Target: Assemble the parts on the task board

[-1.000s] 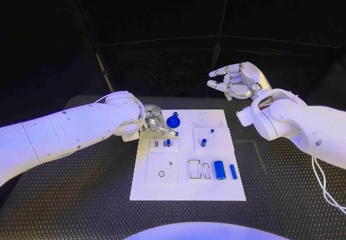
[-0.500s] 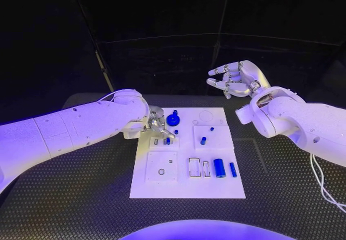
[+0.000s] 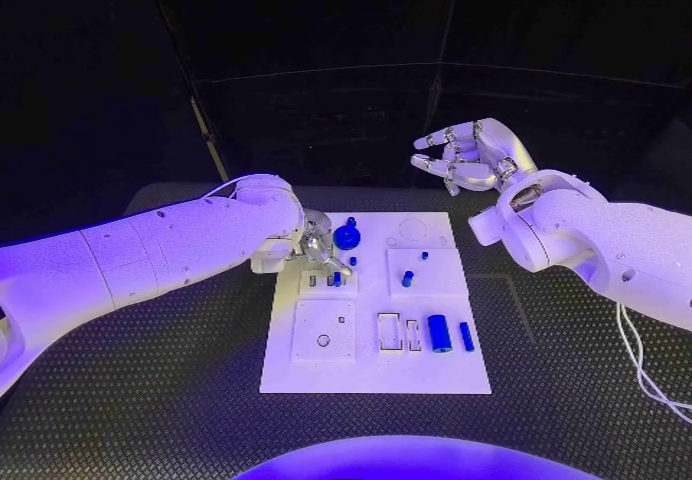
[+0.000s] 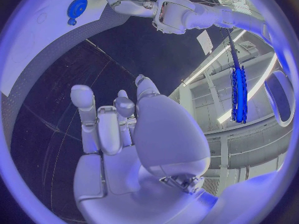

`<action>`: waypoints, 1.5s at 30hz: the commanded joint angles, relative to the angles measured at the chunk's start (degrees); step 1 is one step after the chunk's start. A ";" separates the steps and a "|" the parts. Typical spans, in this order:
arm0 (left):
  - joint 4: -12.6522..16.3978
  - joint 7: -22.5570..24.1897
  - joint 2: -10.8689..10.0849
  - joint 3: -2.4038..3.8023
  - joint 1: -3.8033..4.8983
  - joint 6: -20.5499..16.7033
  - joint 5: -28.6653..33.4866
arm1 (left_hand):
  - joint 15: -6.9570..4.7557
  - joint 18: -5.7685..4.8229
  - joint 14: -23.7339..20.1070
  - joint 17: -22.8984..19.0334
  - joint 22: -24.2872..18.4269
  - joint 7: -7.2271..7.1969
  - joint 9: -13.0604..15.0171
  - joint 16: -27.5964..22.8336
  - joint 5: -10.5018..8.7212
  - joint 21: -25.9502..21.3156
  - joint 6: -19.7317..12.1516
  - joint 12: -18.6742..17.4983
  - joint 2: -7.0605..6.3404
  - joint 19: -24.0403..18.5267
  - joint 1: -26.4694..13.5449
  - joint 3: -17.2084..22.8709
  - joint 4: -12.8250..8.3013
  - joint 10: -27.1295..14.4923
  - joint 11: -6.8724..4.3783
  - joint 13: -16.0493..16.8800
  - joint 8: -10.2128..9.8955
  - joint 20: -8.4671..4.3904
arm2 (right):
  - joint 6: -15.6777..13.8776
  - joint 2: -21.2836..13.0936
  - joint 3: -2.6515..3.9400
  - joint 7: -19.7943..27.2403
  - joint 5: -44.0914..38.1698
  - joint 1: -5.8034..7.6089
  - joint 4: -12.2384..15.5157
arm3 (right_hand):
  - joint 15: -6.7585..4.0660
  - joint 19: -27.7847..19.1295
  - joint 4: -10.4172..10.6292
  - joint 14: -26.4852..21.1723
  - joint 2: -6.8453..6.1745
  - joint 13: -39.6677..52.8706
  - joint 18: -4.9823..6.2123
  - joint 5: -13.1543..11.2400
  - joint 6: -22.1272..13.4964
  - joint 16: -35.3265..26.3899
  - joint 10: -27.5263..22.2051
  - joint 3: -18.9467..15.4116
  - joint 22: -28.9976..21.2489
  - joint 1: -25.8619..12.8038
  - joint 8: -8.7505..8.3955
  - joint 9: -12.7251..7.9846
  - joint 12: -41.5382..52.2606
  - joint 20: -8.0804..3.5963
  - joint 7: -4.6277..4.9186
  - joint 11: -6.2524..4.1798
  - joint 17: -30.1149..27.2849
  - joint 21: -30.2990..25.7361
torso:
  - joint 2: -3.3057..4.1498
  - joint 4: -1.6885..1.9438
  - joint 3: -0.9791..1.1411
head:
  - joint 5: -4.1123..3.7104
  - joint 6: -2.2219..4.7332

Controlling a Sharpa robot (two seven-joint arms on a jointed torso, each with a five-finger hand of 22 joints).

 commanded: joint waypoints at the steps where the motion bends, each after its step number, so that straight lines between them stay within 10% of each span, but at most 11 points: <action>1: -0.16 -0.54 0.31 0.02 0.10 1.51 -0.41 | -0.01 -0.92 6.05 15.08 0.13 -0.02 0.15 0.18 -0.27 -0.31 -0.29 -0.31 0.66 -0.26 0.01 -0.10 -0.19 -0.29 -0.05 -0.01 0.23 0.16 | 0.65 0.11 0.05 -0.17 0.15 0.12 -0.04 | -0.43 -0.24 -0.03 1.68 0.43 -0.05 0.71 0.49 -0.23 -0.28 -0.43 -0.25 -0.12 0.09 0.39 -0.10 -0.17 -0.05 -0.09 0.04 -0.02 -0.37 | -0.03 0.06 -0.01 | 0.01 -0.05; 45: -1.88 -0.71 2.66 -0.16 0.06 3.50 0.55 | -0.14 -0.82 6.05 15.08 0.26 -0.21 2.89 0.18 0.48 -0.63 -1.41 -1.37 4.44 -0.68 8.81 5.72 -2.12 -0.88 -0.24 -0.87 0.40 0.10 | 1.61 1.02 0.04 -0.75 0.05 0.10 -0.97 | -0.49 -0.16 -0.47 1.70 0.70 -0.05 0.72 1.01 -0.24 -0.44 -0.32 -0.01 -0.28 0.91 0.60 -0.12 -0.13 -0.10 -0.11 -0.01 -0.13 -0.56 | -0.14 0.49 -0.14 | -0.39 -0.96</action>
